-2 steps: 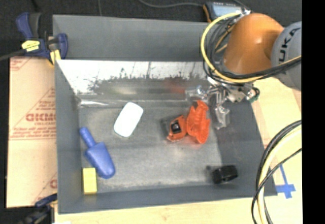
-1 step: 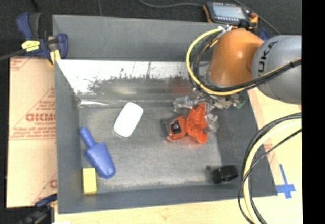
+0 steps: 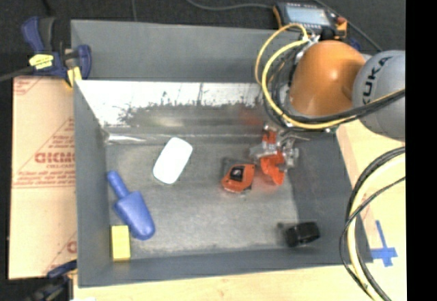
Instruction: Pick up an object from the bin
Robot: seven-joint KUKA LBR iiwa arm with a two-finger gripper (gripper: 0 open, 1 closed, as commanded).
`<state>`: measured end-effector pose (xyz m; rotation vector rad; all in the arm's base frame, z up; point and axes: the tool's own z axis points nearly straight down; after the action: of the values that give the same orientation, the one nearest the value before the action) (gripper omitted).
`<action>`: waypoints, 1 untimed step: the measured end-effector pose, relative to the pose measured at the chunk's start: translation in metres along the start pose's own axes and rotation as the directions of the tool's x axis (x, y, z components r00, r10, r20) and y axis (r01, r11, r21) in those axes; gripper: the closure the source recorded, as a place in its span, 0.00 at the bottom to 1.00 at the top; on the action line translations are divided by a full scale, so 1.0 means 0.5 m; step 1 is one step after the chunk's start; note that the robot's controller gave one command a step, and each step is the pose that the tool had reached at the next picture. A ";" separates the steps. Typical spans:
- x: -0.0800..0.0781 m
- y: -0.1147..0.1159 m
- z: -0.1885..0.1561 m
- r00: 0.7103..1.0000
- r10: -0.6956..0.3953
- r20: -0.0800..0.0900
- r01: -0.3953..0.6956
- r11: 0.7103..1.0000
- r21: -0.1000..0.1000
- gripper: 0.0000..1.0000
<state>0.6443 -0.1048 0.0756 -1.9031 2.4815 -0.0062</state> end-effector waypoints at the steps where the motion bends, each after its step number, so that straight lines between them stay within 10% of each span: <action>1: 0.000 0.000 0.000 1.000 0.000 0.000 0.000 1.000 0.000 1.00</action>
Offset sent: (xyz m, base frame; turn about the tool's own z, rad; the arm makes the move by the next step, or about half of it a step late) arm 0.0001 0.0003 0.0971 0.0000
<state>0.6443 -0.1047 0.0756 -1.9028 2.4820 -0.0063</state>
